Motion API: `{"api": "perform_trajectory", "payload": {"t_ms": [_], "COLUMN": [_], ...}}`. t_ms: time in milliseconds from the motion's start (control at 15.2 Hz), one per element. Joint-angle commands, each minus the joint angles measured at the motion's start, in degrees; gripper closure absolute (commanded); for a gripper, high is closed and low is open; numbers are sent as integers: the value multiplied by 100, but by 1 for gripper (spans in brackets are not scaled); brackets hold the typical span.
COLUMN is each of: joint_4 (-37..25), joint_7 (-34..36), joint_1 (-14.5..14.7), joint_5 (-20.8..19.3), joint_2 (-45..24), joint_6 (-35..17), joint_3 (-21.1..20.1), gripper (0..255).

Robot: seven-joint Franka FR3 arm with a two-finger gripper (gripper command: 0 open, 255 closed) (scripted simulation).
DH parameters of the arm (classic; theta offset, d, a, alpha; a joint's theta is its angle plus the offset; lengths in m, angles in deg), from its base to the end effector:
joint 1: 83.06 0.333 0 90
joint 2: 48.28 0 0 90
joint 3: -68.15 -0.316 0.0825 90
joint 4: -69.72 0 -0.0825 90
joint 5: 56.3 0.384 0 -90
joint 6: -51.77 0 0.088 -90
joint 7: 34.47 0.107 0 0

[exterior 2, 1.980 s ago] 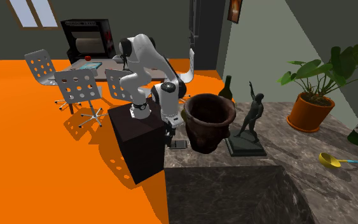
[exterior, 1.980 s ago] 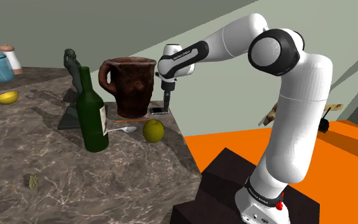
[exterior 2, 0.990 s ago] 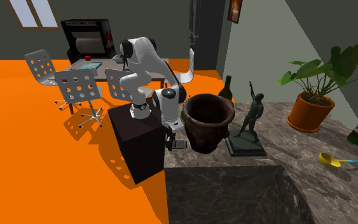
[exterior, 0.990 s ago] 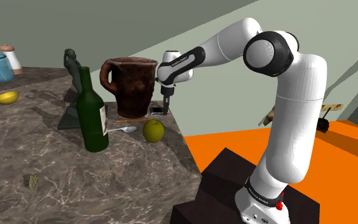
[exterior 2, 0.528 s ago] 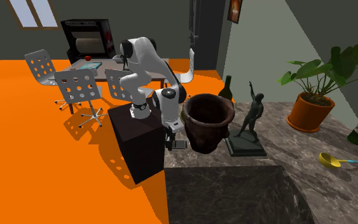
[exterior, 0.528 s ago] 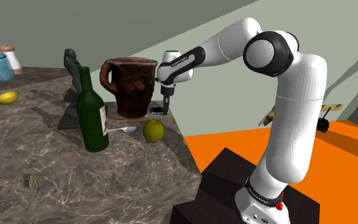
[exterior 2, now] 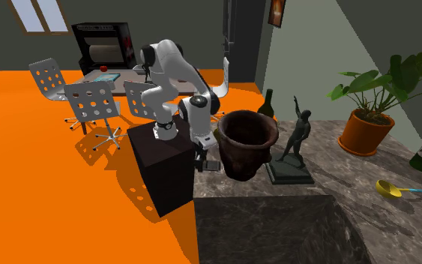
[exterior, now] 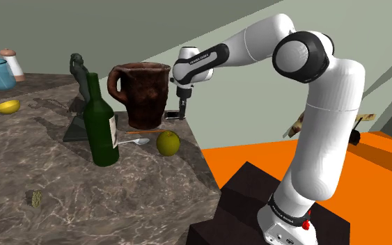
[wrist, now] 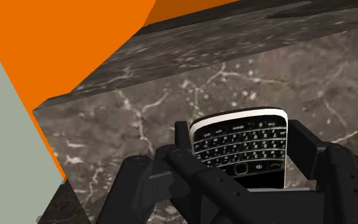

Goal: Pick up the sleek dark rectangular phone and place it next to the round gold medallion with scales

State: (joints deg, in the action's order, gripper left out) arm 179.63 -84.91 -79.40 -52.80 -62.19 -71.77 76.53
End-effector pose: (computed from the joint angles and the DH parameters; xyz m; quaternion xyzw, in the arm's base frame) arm 0.6069 -0.0438 0.3688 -0.9271 -0.3748 -0.0029 0.0074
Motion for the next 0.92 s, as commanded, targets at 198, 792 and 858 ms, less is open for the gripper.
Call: {"api": "perform_trajectory", "payload": {"t_ms": [198, 792, 858], "joint_4": [-189, -606, -659], "joint_7": [26, 66, 70], "joint_1": [5, 12, 12], "joint_5": [-37, -87, -91], "joint_2": [162, 382, 401], "joint_6": [350, 984, 1056], "joint_3": [11, 22, 23], "gripper": [255, 255, 255]}}
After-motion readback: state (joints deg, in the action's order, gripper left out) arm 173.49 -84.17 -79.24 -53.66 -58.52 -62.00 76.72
